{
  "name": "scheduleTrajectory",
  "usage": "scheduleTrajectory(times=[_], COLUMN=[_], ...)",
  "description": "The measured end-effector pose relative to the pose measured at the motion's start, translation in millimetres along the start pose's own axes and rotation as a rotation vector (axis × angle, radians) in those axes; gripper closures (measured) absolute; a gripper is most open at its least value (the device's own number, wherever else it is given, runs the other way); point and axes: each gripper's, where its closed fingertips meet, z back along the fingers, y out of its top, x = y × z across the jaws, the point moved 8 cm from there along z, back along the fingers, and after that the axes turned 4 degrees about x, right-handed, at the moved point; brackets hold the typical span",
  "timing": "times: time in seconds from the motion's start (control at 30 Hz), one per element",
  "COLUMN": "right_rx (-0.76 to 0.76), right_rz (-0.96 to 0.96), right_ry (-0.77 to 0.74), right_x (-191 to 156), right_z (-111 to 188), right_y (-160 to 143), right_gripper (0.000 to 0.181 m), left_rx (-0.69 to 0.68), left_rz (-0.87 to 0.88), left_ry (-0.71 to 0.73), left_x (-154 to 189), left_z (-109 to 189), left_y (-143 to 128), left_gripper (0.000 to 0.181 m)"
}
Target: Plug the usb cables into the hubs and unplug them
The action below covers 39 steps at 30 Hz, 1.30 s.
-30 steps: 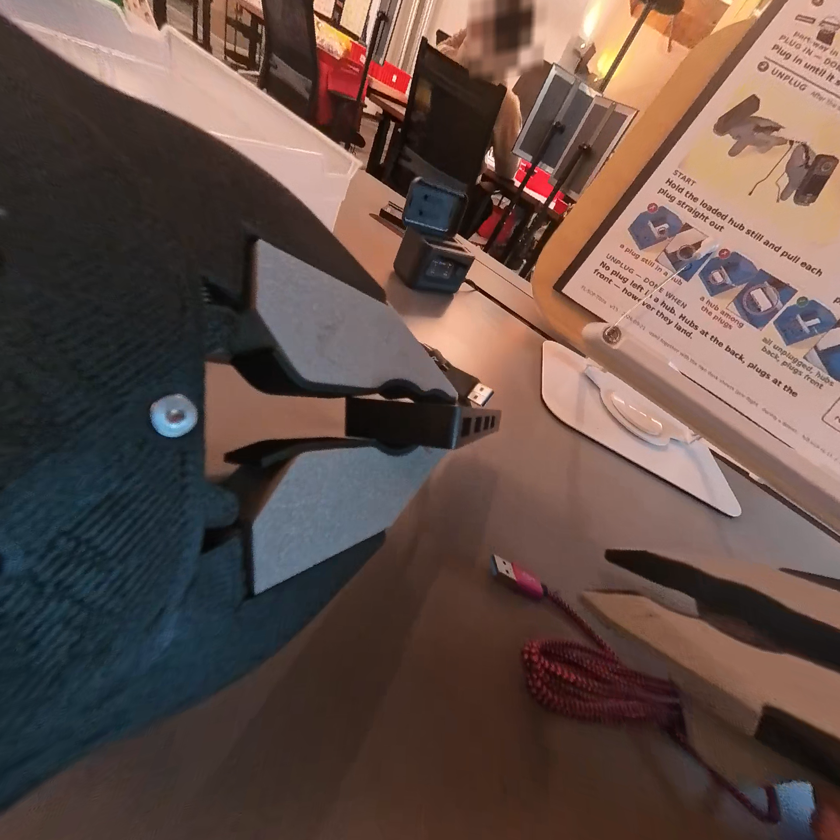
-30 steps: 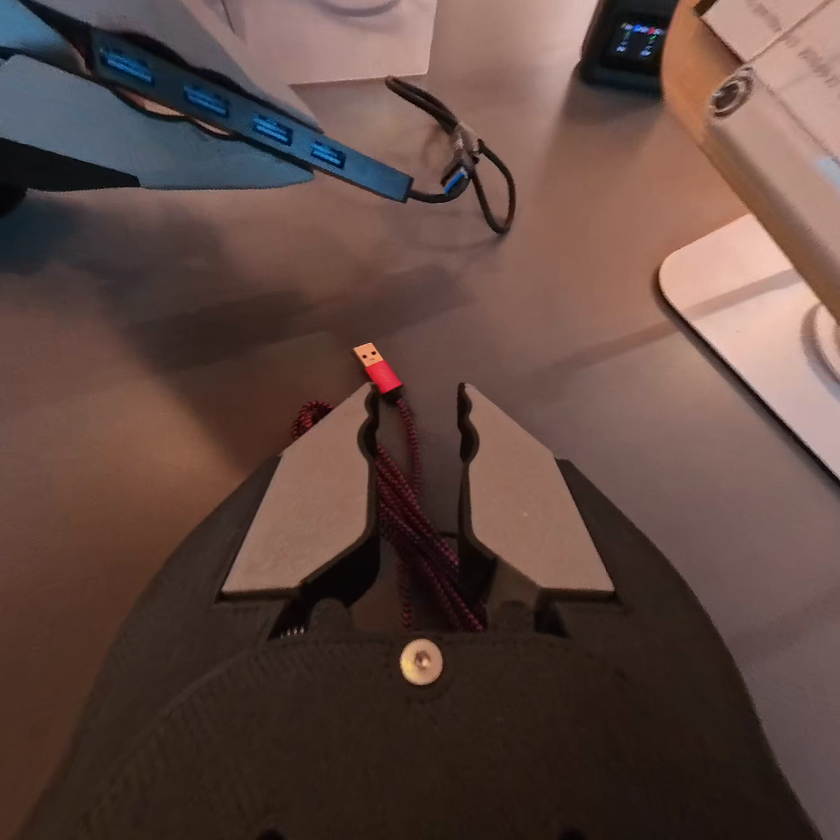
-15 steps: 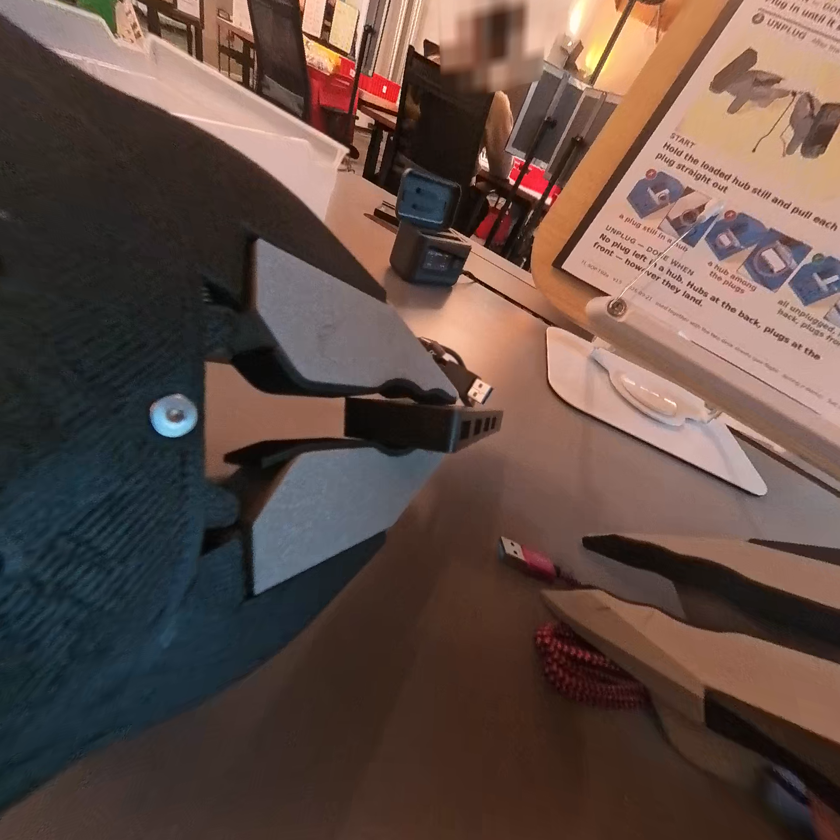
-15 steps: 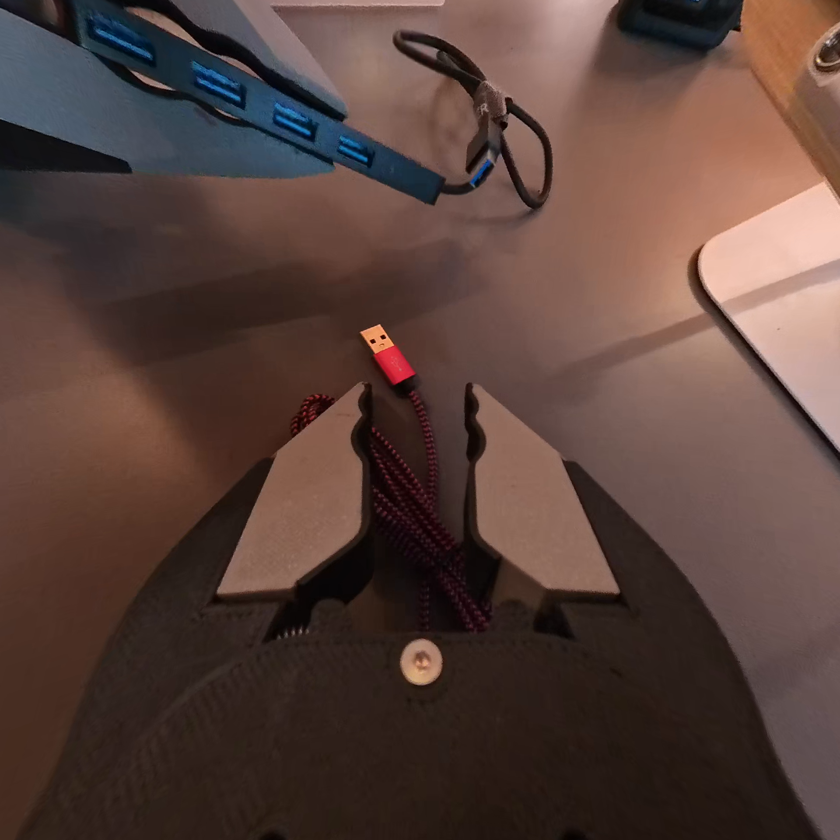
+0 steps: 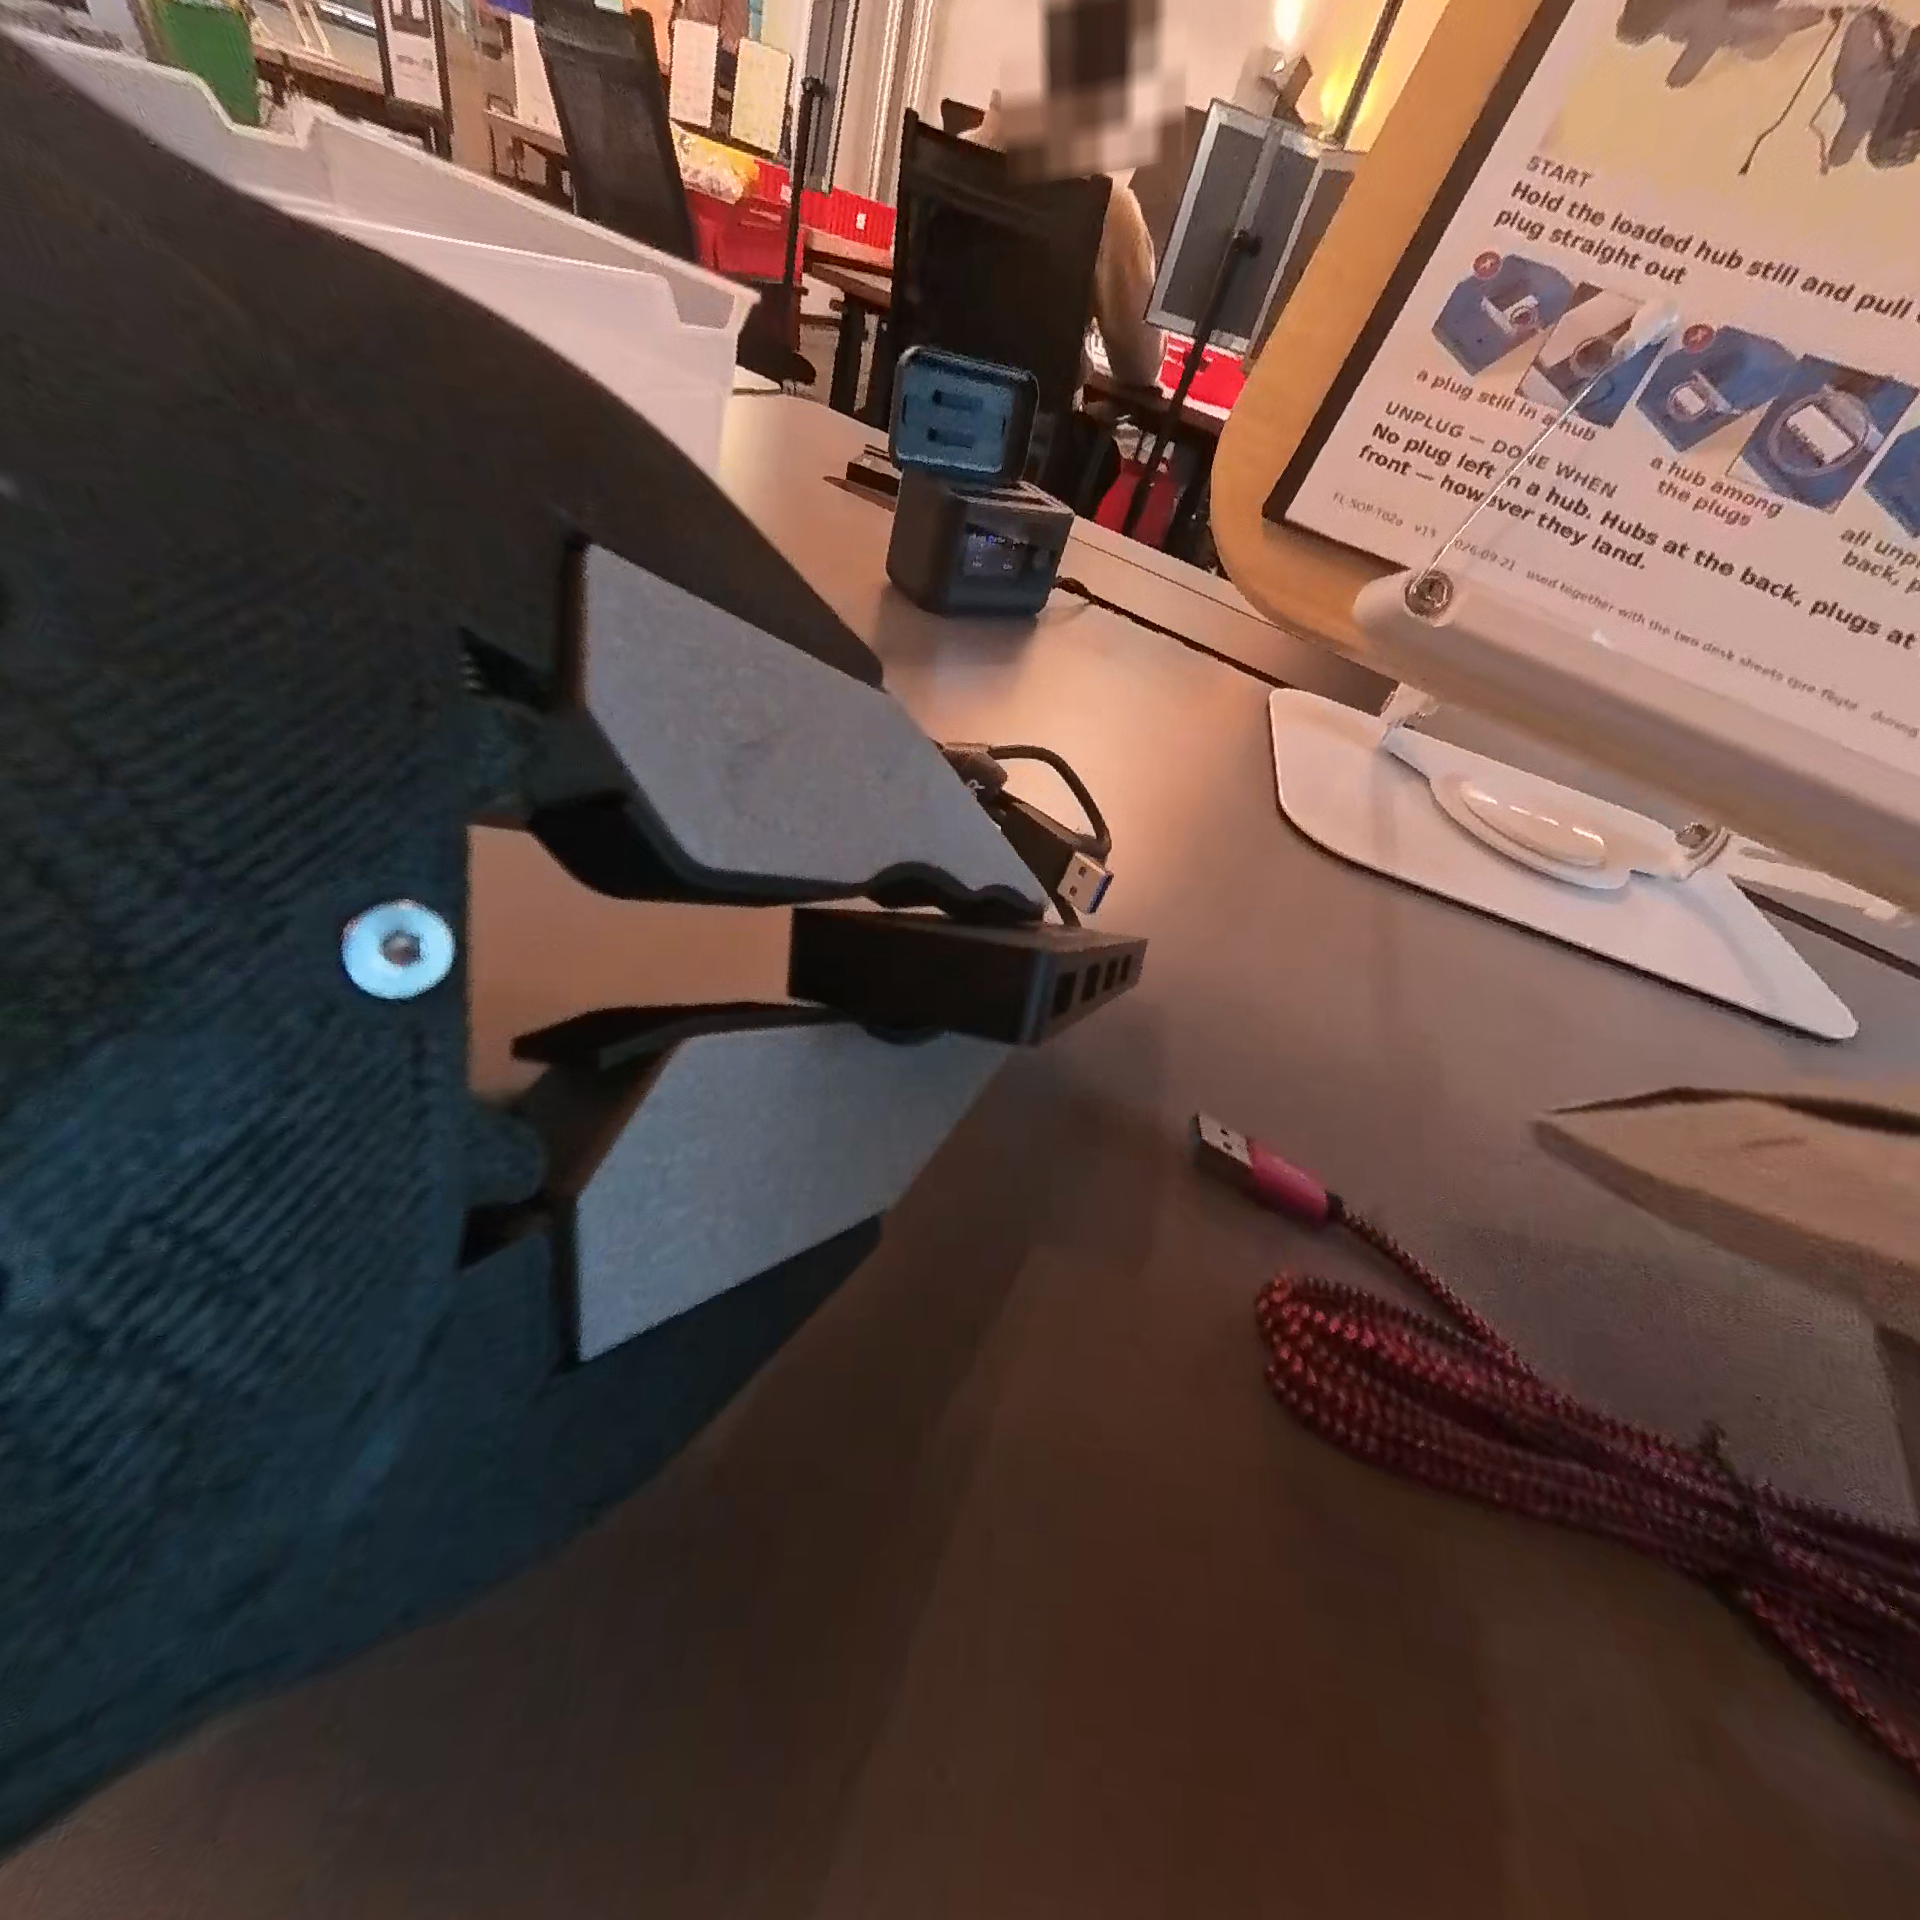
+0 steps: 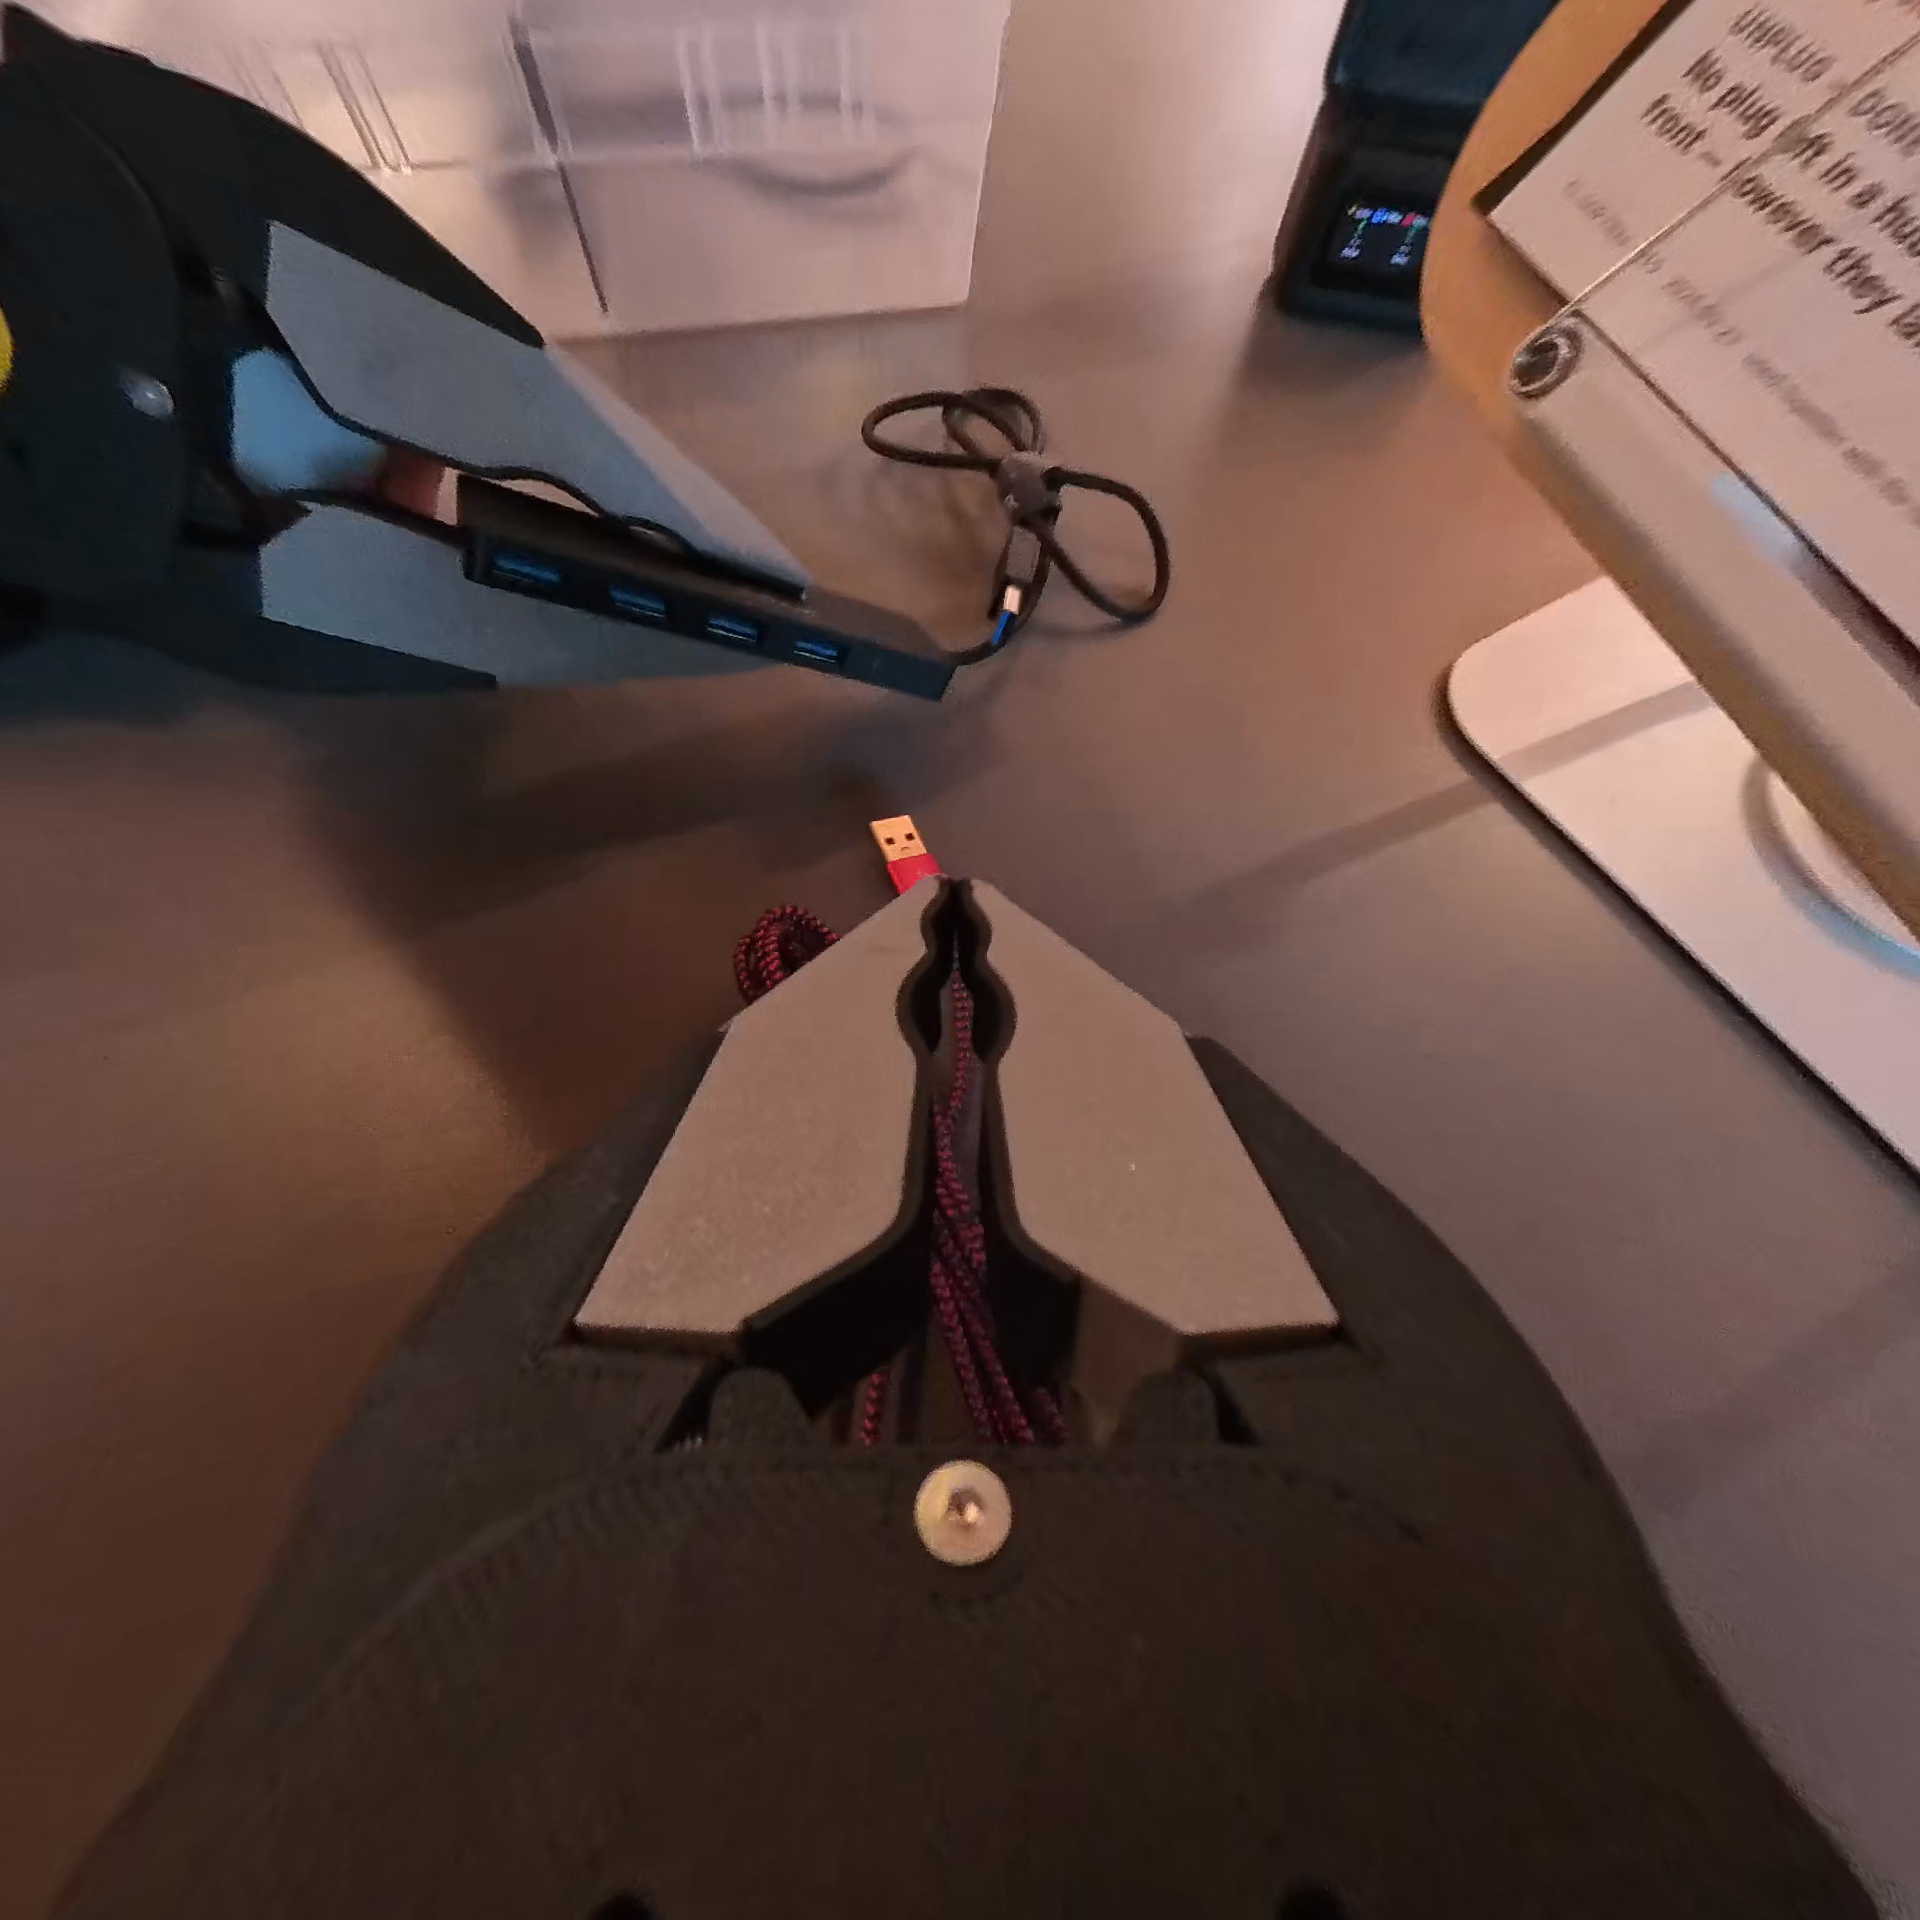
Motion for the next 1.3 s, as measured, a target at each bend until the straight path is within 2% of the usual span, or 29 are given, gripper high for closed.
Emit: scheduleTrajectory(times=[0.1, 0.23, 0.33, 0.4, 0.57, 0.67, 0.7, 0.77, 0.97, 1.0, 1.03, 1.07, 1.13, 1.2, 1.3], right_rx=[0.010, -0.059, -0.214, -0.259, -0.264, -0.136, -0.123, -0.163, -0.339, -0.388, -0.433, -0.440, -0.440, -0.414, -0.275], right_rz=[0.022, 0.083, 0.149, 0.205, 0.223, 0.162, 0.133, 0.119, 0.319, 0.362, 0.414, 0.456, 0.519, 0.503, 0.307], right_ry=[0.040, 0.111, 0.141, 0.181, 0.405, 0.351, 0.362, 0.376, 0.280, 0.250, 0.206, 0.184, 0.164, 0.234, 0.479], right_x=[-4, -20, -31, -37, -51, -42, -40, -38, -37, -36, -34, -33, -36, -43, -55], right_z=[1, -12, -20, -14, 11, 16, 17, 18, 30, 30, 29, 27, 25, 27, 41], right_y=[-4, -10, -20, -21, -18, -4, -2, -4, -23, -28, -34, -36, -36, -33, -15], right_gripper=[0.181, 0.145, 0.127, 0.153, 0.156, 0.152, 0.143, 0.126, 0.125, 0.129, 0.141, 0.163, 0.166, 0.166, 0.167], left_rx=[0.000, -0.002, 0.002, 0.001, -0.006, -0.007, -0.009, -0.010, -0.005, -0.005, -0.005, -0.005, -0.006, -0.004, 0.000], left_rz=[-0.011, -0.028, -0.025, -0.022, -0.010, -0.020, -0.023, -0.026, -0.020, -0.019, -0.019, -0.020, -0.021, -0.018, -0.003], left_ry=[0.009, 0.015, 0.018, 0.029, 0.040, 0.042, 0.040, 0.040, 0.044, 0.044, 0.043, 0.043, 0.043, 0.044, 0.041], left_x=[0, 0, -1, -2, -5, -5, -4, -4, -6, -6, -6, -6, -5, -6, -7], left_z=[0, 0, 1, 1, 2, 2, 2, 2, 3, 3, 3, 3, 3, 3, 4], left_y=[1, 1, 1, 1, -1, 0, -1, -1, -1, -1, -1, -1, -1, -1, -1], left_gripper=[0.171, 0.171, 0.171, 0.171, 0.171, 0.171, 0.171, 0.171, 0.171, 0.171, 0.171, 0.171, 0.170, 0.171, 0.171])
